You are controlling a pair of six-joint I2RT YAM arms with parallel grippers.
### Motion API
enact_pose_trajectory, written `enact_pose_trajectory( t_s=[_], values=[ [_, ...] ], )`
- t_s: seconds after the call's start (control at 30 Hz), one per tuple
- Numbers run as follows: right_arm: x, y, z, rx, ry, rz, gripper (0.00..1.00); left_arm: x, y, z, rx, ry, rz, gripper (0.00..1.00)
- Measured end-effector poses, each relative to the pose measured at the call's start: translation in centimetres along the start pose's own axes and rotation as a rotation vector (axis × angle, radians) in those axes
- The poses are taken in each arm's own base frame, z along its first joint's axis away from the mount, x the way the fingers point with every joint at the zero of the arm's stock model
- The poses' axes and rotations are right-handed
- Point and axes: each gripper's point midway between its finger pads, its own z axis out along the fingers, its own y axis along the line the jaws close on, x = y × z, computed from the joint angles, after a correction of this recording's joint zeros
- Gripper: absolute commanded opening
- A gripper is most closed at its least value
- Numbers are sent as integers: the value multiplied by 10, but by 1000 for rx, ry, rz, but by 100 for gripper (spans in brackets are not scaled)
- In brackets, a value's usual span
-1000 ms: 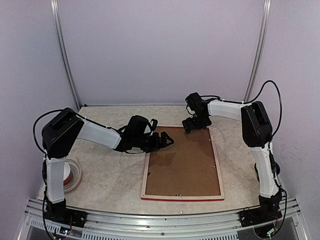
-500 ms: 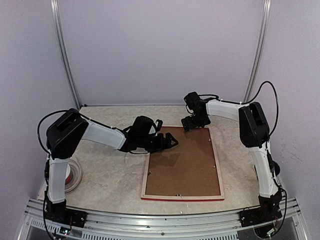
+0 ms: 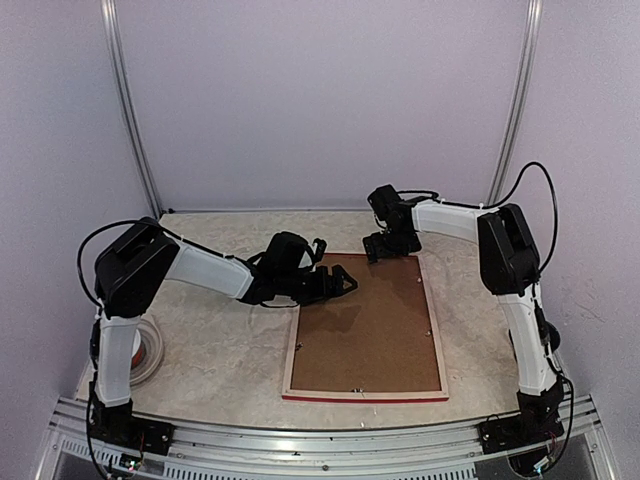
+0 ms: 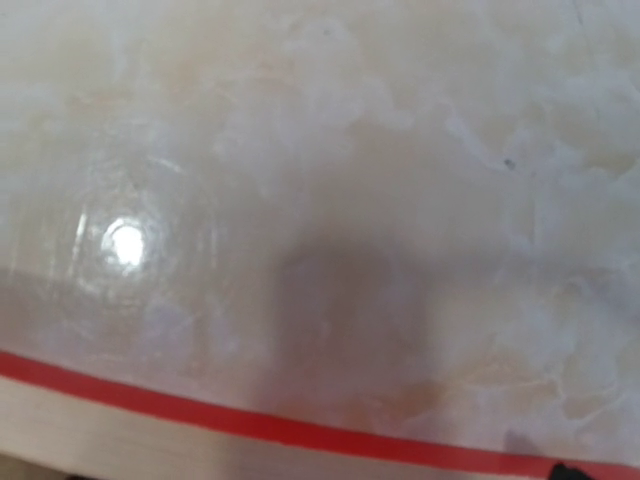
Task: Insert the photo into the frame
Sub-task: Press the fastener onto the backboard.
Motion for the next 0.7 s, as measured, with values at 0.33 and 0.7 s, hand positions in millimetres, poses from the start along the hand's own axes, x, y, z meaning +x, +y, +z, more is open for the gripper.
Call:
enact_pose_trajectory(
  t_s=[0.33,0.7],
  values=[
    [-16,11,-57,-45,-88,-44,99,-10,-5,-13,-33,-18,34,99],
    [-14,43,-146,-150,-236,-111,99,-79,-70,-100,2,-229,113,99]
  ],
)
